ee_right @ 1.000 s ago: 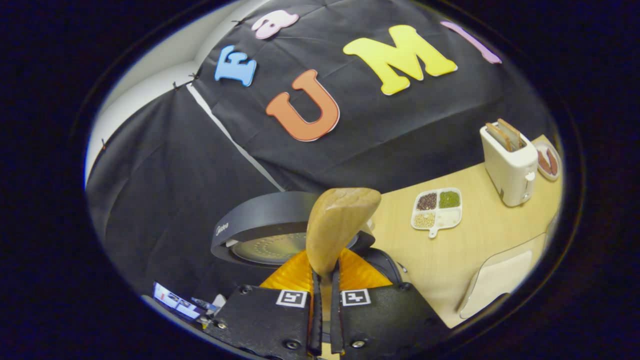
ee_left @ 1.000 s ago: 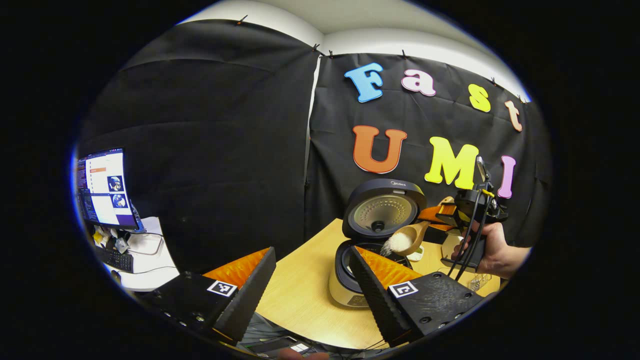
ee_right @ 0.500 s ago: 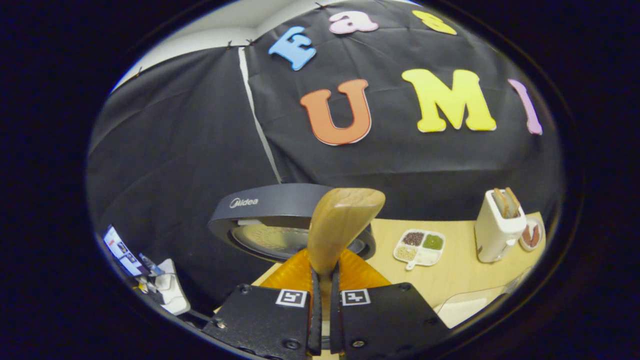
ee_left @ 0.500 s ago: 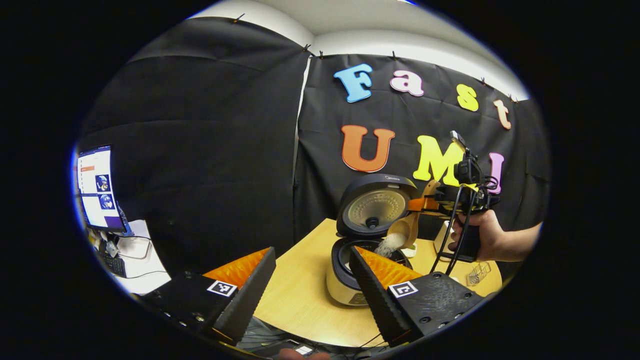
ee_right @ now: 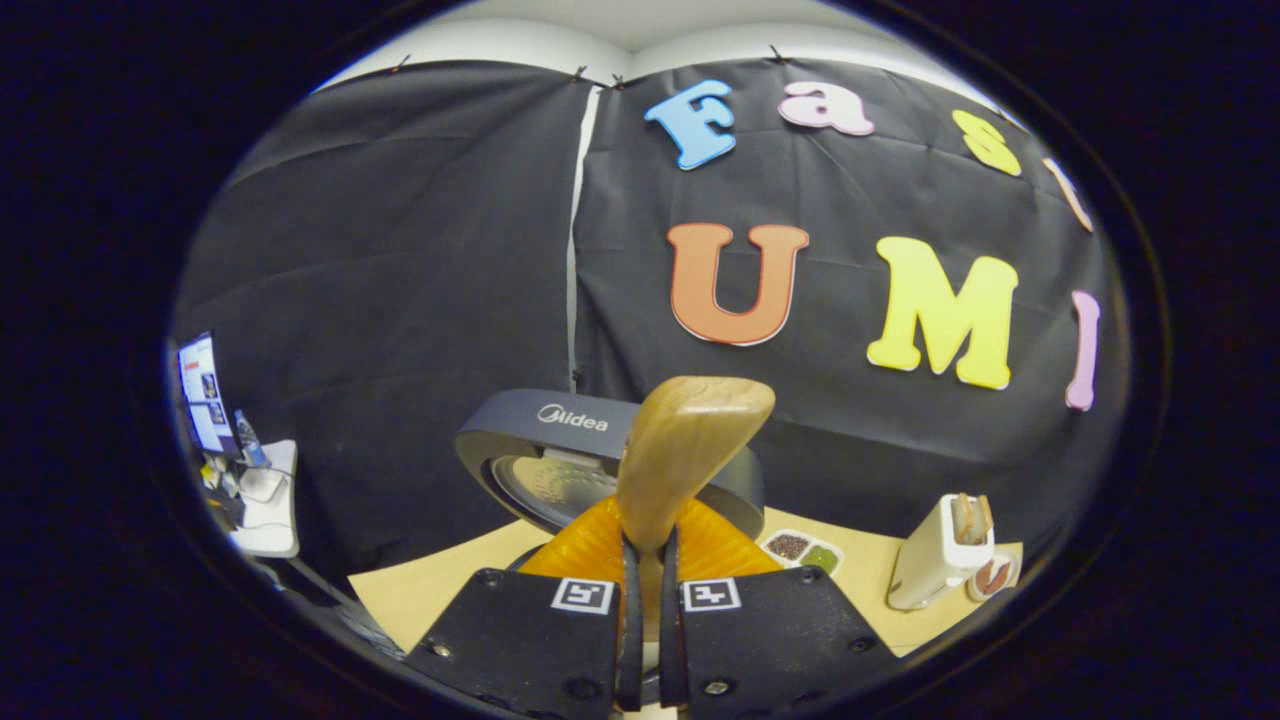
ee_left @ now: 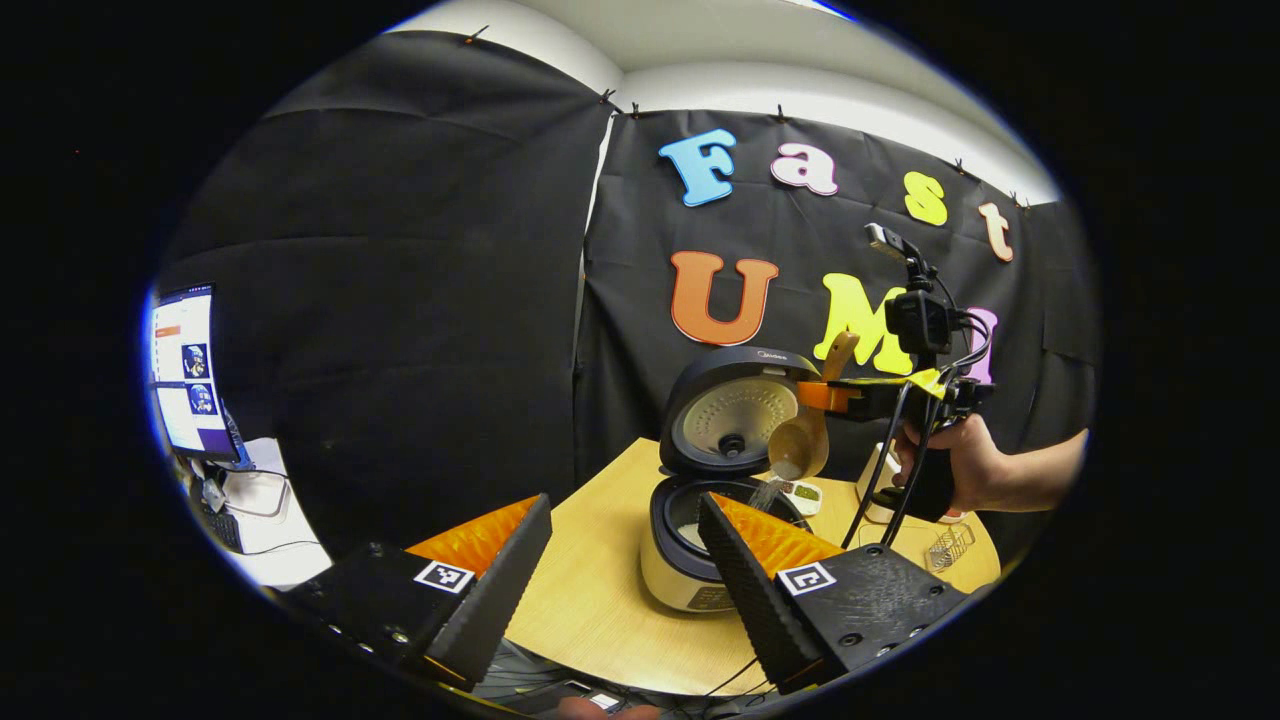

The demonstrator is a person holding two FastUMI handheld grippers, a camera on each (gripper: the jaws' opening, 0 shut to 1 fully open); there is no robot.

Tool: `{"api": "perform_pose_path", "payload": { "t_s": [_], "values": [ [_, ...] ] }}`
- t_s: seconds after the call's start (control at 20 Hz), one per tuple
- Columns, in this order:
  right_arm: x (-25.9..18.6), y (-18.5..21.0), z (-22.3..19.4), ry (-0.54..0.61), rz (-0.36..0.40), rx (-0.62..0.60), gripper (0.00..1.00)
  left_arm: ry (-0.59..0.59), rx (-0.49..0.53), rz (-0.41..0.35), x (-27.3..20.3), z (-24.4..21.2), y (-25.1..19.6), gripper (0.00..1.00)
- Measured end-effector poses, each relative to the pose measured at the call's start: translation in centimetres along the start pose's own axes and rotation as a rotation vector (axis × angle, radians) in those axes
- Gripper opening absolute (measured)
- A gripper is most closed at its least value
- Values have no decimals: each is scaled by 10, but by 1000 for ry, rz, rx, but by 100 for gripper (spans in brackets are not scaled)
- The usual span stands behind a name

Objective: Close the left gripper, press the button to open the rice cooker; take a wooden spoon from the chopstick holder with the right hand, scoop a spoonful of rice and pour it into the rice cooker, then put the wooden spoon back into the chopstick holder.

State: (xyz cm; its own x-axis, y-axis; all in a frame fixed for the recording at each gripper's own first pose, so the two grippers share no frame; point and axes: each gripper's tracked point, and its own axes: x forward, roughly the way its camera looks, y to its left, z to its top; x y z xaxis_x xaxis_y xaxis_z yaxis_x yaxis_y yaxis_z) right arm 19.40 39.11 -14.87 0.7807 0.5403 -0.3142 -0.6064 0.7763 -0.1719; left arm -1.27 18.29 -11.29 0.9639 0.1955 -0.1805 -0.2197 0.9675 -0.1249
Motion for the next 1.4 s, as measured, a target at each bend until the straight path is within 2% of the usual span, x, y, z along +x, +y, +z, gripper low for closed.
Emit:
{"api": "perform_pose_path", "payload": {
  "t_s": [0.35,0.85,1.05,1.25,1.4],
  "values": [
    [-3,6,-5,-23,-12,-90,12,-26,1,-26,-4,11,-5,95],
    [-14,1,-11,-19,-18,-37,12,-43,-30,-20,-13,14,-12,95],
    [-26,-5,-12,-7,6,80,12,-44,-32,-16,-14,14,-14,95],
    [-49,-20,-7,5,21,292,12,-43,-35,-10,-15,14,-23,95],
    [-69,-39,-7,28,34,452,12,-33,-36,-34,-13,15,-42,95]
  ]
}}
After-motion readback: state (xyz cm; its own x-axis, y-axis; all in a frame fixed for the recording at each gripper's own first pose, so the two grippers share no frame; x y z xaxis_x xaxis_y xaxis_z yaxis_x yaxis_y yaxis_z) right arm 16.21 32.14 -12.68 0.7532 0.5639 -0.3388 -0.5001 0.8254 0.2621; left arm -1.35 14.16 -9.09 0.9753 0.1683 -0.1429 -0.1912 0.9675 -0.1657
